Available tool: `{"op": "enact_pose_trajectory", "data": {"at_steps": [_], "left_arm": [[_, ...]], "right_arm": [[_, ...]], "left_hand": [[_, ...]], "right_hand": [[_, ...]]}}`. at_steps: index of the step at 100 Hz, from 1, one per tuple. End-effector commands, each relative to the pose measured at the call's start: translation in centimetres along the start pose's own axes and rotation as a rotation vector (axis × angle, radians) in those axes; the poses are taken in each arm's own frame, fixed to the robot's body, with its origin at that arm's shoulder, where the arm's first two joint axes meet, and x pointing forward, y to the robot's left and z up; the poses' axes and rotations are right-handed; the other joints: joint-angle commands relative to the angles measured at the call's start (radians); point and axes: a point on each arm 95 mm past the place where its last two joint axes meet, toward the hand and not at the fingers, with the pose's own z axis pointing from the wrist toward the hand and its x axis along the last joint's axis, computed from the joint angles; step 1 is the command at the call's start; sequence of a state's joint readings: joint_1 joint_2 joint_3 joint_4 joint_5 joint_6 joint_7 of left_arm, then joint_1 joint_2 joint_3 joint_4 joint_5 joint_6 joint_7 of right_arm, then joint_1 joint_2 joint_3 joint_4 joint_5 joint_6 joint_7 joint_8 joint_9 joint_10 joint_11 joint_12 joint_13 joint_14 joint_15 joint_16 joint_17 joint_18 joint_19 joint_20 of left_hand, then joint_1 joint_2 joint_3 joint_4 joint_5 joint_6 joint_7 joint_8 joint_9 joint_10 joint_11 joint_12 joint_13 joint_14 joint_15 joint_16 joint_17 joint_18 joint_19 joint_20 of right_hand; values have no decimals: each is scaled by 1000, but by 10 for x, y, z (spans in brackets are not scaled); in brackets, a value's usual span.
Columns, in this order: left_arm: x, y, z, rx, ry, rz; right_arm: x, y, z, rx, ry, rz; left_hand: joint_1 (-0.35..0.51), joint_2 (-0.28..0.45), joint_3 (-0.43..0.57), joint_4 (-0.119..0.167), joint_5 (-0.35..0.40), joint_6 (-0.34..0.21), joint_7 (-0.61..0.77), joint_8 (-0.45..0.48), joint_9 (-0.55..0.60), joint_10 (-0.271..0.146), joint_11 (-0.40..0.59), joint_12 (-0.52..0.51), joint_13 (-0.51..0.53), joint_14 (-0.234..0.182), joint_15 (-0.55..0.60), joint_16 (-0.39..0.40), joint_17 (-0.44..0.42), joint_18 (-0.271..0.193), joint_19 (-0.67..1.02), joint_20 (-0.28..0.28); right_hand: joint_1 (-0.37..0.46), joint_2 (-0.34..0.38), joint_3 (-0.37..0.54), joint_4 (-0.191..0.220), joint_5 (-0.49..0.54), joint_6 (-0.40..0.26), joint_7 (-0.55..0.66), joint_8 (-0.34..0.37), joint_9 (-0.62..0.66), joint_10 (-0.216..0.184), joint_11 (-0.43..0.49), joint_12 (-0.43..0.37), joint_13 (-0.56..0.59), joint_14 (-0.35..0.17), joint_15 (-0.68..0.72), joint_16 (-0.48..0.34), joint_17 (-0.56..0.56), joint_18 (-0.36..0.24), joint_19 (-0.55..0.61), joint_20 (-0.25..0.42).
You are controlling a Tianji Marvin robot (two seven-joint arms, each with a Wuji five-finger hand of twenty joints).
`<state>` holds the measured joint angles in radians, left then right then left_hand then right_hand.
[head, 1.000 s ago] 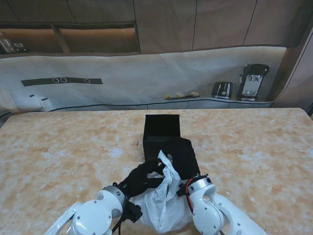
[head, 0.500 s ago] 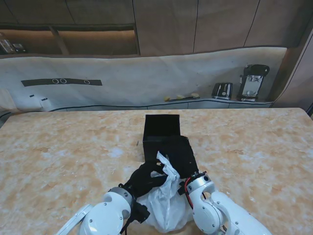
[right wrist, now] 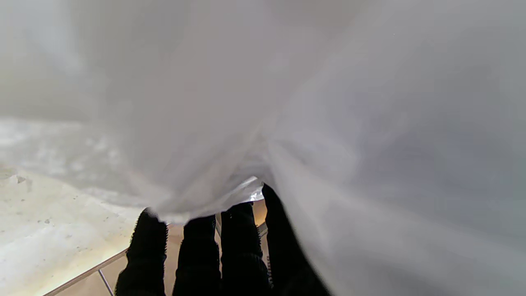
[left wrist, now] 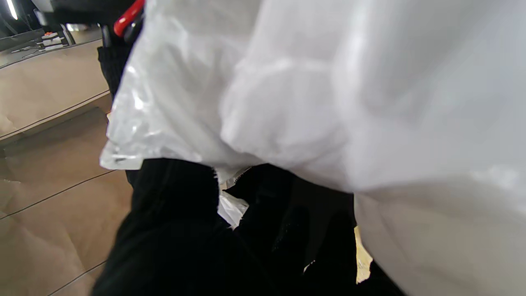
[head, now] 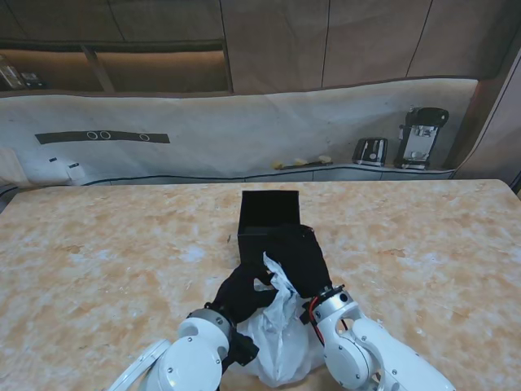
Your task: Pack mini donuts into a plastic bag, tie the opening and put the bag into the gift box
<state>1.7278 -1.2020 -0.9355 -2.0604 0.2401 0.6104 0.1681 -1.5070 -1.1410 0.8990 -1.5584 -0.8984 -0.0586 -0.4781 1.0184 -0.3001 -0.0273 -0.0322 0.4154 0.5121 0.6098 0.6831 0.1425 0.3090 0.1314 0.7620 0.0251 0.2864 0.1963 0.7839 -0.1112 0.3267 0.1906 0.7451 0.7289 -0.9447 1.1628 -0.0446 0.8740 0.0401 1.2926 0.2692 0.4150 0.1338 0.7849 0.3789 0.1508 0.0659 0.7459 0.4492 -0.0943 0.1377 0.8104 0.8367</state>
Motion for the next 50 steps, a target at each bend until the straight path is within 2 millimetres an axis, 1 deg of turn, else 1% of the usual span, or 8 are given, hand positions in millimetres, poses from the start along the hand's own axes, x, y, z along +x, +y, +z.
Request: {"op": "enact_pose_trajectory", "data": {"at_steps": [1, 3, 5, 13, 25, 37, 46, 50], "left_arm": [[6, 1, 0, 2, 12, -2], [6, 0, 1, 7, 13, -1], [7, 0, 1, 12, 13, -1], [9, 0, 2, 36, 11, -11], [11, 1, 3, 58, 10, -24], [12, 1, 4, 75, 10, -36], [12, 2, 4, 77, 17, -46], [12, 2, 3, 80, 21, -51]], "right_arm": [[3, -7, -5, 22, 4, 11], [3, -7, -5, 22, 5, 11], [3, -7, -5, 21, 6, 11], [3, -7, -5, 18, 7, 12], [3, -7, -6, 13, 5, 16], [3, -7, -8, 8, 4, 17], [3, -6, -9, 8, 1, 20], [3, -6, -10, 7, 2, 21]], "left_hand": [[42, 20, 11, 4, 25, -67, 78, 2, 6, -14, 71, 31, 2, -15, 45, 23, -15, -27, 12, 44], [45, 22, 11, 3, 34, -67, 92, -2, -3, -18, 109, 35, 5, -12, 59, 23, -15, -28, 14, 53], [57, 26, 11, 4, 53, -72, 116, -12, 1, -18, 156, 0, 8, -12, 78, 14, -17, -29, 16, 74], [117, 29, 13, -3, 131, -106, 189, -21, 21, -29, 258, -34, 20, -17, 138, 14, -18, -32, 22, 106], [226, -5, 20, -1, 237, -166, 283, -192, 38, -46, 421, -80, 31, -28, 220, 11, -12, -37, 31, 140], [272, -8, 60, 4, 325, -178, 264, -285, 86, -58, 466, -111, 41, -32, 277, 10, -5, -34, 33, 151], [272, -15, 138, 6, 346, -162, 242, -313, 111, -64, 479, -121, 46, -39, 293, -2, -2, -37, 33, 152], [272, -23, 175, -5, 346, -150, 247, -301, 116, -68, 491, -123, 46, -43, 311, -6, 3, -38, 35, 153]], "right_hand": [[18, -25, -24, 16, 5, 5, 12, -10, -29, 15, 8, 42, -18, 1, 10, 21, -16, 6, -18, 21], [16, -23, -24, 16, 6, 4, 12, -10, -26, 14, 9, 42, -16, 1, 10, 21, -15, 6, -18, 21], [16, -23, -24, 15, 6, 4, 11, -10, -27, 14, 9, 42, -16, 1, 10, 21, -14, 6, -18, 21], [15, -26, -23, 15, 5, 5, 10, -11, -24, 14, 10, 41, -15, 0, 10, 20, -13, 6, -18, 20], [15, -27, -22, 13, 7, 9, 11, -14, -19, 12, 11, 41, -11, 0, 12, 19, -11, 6, -16, 19], [10, -28, -21, 12, 8, 5, 11, -16, -16, 9, 13, 41, -8, -2, 13, 19, -9, 6, -14, 17], [8, -27, -21, 10, 8, 2, 12, -17, -13, 8, 13, 40, -6, -2, 13, 18, -9, 6, -13, 15], [6, -25, -20, 10, 7, 1, 12, -17, -13, 7, 13, 40, -6, -2, 13, 18, -8, 6, -12, 14]]}}
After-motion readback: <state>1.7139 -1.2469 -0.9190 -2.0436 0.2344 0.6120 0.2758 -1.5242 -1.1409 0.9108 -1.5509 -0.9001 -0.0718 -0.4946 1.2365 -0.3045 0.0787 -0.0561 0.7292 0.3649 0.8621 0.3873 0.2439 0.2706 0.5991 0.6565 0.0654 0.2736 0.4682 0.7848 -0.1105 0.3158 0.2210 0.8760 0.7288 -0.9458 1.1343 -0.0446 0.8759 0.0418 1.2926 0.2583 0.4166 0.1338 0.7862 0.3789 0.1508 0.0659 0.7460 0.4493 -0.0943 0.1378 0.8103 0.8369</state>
